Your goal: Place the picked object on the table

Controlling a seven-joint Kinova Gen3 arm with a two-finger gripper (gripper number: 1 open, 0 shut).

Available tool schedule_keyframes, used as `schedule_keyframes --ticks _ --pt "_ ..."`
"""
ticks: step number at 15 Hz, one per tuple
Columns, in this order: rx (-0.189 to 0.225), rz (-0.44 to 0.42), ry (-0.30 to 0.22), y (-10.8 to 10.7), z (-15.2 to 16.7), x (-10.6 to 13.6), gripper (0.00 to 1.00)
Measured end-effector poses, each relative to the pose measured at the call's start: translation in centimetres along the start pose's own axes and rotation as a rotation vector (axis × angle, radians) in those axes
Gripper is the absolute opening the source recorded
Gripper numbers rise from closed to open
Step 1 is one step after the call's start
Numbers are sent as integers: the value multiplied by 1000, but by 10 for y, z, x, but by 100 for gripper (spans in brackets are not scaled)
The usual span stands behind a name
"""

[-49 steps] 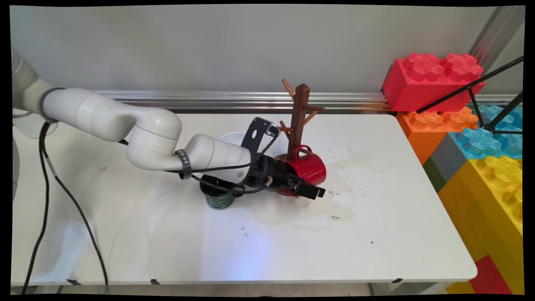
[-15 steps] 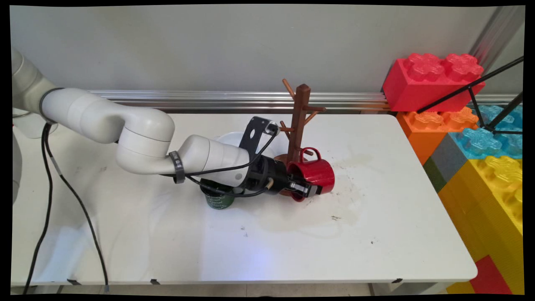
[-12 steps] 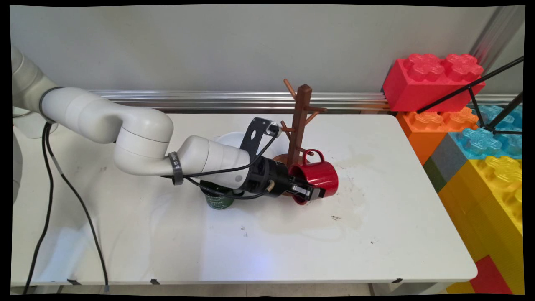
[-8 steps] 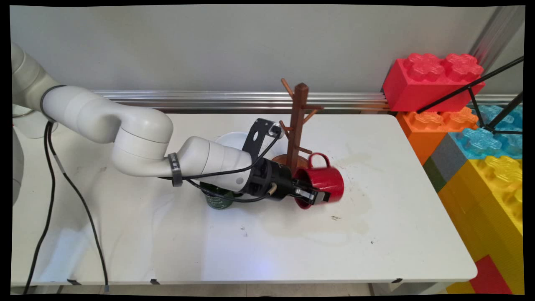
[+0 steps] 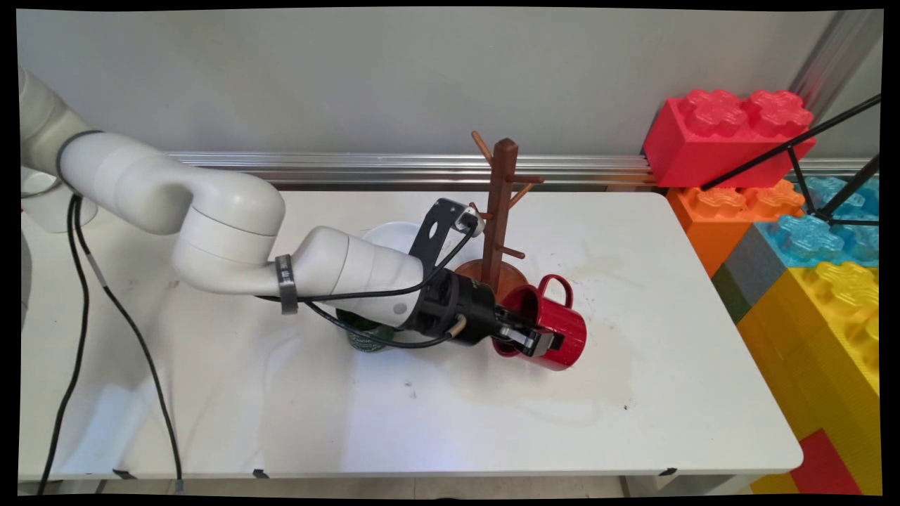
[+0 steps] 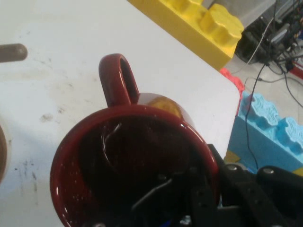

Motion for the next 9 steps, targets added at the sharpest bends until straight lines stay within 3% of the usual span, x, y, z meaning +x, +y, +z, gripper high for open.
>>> schedule_keyframes --ticks 9 --pt "16 144 -95 16 -21 19 0"
